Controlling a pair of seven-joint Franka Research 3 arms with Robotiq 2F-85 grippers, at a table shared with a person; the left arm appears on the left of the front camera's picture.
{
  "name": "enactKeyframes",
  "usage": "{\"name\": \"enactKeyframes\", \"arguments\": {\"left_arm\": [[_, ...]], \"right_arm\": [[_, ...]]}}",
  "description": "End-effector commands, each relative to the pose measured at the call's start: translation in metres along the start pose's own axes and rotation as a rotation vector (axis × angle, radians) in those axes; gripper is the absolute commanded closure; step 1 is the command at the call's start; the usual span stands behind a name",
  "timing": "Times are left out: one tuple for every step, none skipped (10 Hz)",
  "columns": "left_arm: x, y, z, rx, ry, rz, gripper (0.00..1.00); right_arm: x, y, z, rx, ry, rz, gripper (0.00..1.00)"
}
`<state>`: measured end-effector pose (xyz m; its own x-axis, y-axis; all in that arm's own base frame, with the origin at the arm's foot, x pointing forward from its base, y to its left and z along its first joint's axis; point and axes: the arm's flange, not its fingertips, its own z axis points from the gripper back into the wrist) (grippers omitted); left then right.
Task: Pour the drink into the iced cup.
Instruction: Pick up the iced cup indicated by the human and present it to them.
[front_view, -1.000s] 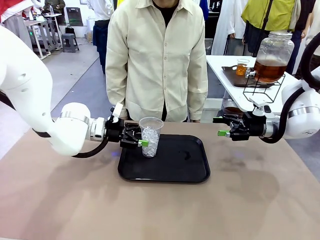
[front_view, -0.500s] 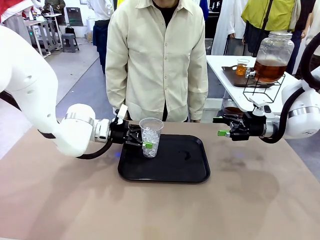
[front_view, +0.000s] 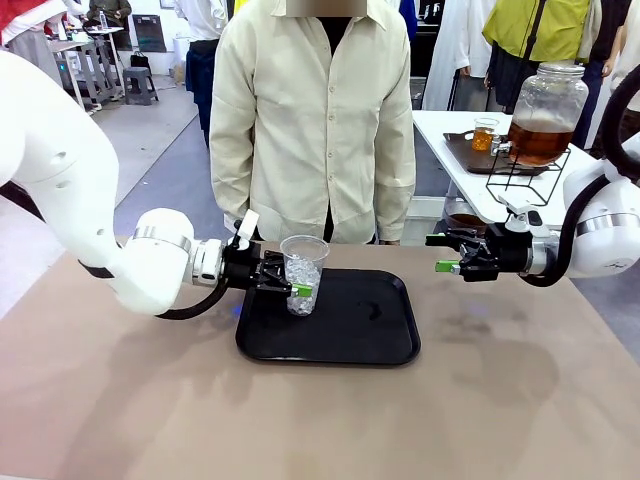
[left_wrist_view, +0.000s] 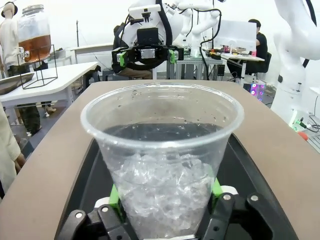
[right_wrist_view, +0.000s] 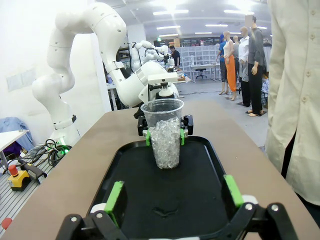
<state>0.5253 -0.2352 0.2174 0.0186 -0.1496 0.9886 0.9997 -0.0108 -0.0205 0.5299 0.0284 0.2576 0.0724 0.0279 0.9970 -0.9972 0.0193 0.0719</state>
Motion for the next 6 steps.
{"name": "enactKeyframes", "arguments": {"left_arm": [[0.003,-0.004,-0.001,0.0,-0.008,-0.009,0.35],[0.006,-0.006,-0.001,0.003,-0.016,-0.021,0.35],[0.011,-0.007,0.001,0.011,-0.027,-0.043,0.35],[0.018,-0.008,0.003,0.018,-0.048,-0.06,0.35],[0.03,-0.005,0.008,0.035,-0.07,-0.074,0.35],[0.049,0.001,0.013,0.052,-0.089,-0.084,0.35]], "right_arm": [[0.002,-0.001,-0.001,0.003,0.0,0.004,0.0],[0.002,-0.001,-0.001,0.003,0.0,0.004,0.0],[0.002,-0.001,-0.001,0.003,0.0,0.004,0.0],[0.002,-0.001,-0.001,0.003,0.0,0.004,0.0],[0.002,-0.001,-0.001,0.003,0.0,0.004,0.0],[0.002,-0.001,-0.001,0.003,0.0,0.004,0.0]]}}
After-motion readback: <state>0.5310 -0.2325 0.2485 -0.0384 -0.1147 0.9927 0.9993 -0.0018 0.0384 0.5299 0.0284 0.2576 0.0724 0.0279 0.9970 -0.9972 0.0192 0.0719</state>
